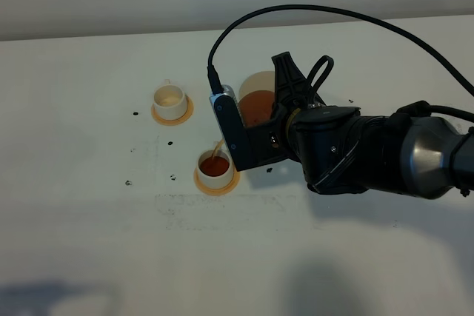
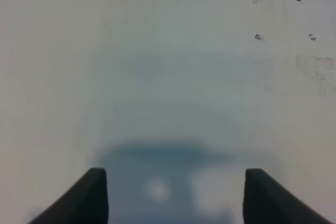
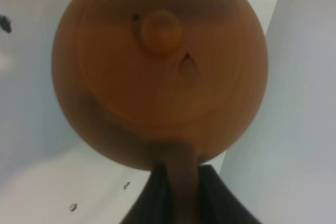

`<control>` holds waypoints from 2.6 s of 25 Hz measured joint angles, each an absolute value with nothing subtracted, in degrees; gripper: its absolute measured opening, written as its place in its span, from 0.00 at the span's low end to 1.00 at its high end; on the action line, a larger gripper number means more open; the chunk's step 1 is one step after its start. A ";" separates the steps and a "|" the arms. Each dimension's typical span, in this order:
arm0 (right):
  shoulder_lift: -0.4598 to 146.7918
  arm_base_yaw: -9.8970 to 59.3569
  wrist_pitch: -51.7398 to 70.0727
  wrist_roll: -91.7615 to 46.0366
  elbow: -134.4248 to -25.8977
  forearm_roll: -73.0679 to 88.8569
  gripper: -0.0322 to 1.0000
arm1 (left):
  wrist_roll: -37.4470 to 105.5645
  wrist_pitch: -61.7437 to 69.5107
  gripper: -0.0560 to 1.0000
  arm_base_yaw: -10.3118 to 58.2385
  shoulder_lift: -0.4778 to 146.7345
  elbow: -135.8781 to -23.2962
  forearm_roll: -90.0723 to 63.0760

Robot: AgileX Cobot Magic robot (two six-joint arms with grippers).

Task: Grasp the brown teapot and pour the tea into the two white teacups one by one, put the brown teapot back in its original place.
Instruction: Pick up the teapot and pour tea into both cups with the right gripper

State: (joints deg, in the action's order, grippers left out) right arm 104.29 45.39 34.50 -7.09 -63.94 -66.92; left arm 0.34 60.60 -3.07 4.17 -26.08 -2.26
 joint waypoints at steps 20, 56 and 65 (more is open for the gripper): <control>104.29 45.39 34.50 -8.57 -63.94 -66.92 0.14 | 0.00 60.60 0.57 -3.07 4.17 -26.08 -2.26; 103.96 43.94 41.74 2.15 -73.74 -25.60 0.14 | 0.00 60.60 0.57 -3.07 4.17 -26.08 -2.26; 104.02 39.46 40.22 2.37 -73.74 -13.45 0.14 | 0.00 60.60 0.57 -3.07 4.17 -26.08 -2.26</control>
